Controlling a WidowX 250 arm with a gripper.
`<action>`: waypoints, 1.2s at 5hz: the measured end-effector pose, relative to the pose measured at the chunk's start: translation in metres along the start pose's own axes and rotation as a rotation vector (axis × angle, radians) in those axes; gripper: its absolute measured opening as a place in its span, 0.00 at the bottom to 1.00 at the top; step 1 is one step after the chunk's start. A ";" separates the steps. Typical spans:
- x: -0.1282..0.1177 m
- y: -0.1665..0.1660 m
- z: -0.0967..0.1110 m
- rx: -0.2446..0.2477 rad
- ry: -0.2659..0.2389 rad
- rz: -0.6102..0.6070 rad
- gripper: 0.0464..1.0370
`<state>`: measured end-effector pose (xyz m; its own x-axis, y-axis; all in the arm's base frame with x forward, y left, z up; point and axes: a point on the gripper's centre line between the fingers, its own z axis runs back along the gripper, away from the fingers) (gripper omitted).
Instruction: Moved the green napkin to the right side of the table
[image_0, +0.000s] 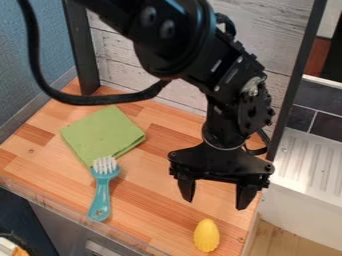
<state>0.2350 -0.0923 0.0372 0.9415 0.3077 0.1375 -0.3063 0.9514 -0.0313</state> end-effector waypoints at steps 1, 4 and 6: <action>-0.003 0.003 -0.005 0.015 0.018 0.009 0.96; 0.035 0.076 0.005 -0.001 -0.061 0.327 0.96; 0.069 0.145 -0.009 0.072 -0.093 0.585 0.96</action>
<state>0.2566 0.0668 0.0337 0.5984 0.7749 0.2034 -0.7821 0.6201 -0.0613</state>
